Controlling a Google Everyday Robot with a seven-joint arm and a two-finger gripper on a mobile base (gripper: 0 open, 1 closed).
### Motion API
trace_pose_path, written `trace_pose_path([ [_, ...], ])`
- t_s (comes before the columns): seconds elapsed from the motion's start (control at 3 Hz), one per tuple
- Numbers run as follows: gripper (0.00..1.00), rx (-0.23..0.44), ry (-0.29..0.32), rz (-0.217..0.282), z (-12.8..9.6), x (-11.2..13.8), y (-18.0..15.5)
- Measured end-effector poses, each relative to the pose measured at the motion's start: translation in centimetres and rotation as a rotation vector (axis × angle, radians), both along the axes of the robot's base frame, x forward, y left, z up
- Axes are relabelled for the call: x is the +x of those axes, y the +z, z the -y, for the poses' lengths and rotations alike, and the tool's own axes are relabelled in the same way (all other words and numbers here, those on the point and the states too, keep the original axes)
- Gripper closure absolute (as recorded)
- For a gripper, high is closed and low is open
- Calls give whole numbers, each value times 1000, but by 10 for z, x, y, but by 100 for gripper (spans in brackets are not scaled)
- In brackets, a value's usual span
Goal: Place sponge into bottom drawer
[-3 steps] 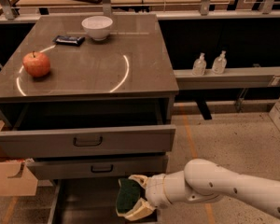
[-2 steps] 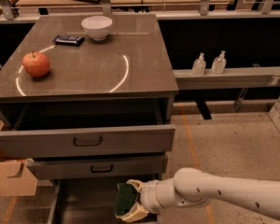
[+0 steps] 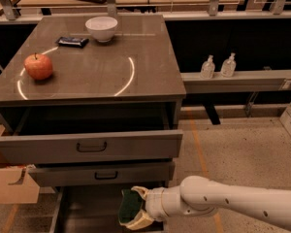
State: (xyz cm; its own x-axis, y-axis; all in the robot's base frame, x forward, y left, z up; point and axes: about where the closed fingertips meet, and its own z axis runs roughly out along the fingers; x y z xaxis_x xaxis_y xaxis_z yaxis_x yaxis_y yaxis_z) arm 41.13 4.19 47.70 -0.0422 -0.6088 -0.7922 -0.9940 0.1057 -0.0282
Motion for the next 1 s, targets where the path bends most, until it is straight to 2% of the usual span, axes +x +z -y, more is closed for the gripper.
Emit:
trace_pose_path([
  [0.67,100,58,36,55,-24,32,-73],
  [1.0,100,109,37,54,-41,41,-112],
])
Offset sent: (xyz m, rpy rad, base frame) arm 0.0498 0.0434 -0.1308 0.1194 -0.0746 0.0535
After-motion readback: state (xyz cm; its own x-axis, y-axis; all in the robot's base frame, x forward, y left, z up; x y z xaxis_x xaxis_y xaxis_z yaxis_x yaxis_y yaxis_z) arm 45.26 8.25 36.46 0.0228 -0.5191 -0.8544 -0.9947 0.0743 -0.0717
